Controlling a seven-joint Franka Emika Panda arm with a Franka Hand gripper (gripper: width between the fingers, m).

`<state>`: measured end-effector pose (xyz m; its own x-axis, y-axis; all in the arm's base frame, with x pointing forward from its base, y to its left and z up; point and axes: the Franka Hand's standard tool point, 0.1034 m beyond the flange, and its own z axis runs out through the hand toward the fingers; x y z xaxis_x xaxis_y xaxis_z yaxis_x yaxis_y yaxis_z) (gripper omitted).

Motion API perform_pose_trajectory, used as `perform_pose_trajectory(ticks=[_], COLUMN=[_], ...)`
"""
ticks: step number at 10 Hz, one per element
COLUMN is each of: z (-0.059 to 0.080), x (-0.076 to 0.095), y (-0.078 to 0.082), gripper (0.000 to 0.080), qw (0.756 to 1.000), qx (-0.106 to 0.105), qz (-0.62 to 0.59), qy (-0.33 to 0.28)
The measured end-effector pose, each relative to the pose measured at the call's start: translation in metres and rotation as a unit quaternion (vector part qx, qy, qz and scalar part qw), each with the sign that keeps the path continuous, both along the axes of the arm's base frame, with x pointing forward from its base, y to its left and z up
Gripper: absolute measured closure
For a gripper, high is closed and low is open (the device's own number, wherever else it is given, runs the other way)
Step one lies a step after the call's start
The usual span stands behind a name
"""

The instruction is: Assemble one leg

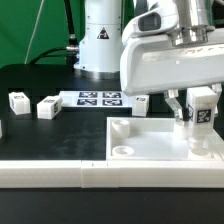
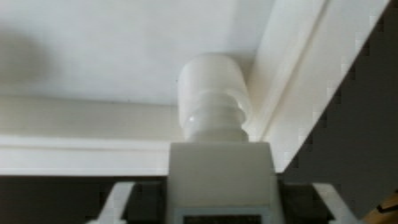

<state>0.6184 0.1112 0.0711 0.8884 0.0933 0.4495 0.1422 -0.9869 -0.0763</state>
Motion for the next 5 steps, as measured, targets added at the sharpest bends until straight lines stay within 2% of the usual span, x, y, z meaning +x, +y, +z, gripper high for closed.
perform_pose_trajectory(ticks=[5], z=[-0.0016], x=[0.0046], y=[0.0018], gripper=[0.0511], qw=[1.000], qx=[0.000], qz=[-0.001], qy=[-0.013])
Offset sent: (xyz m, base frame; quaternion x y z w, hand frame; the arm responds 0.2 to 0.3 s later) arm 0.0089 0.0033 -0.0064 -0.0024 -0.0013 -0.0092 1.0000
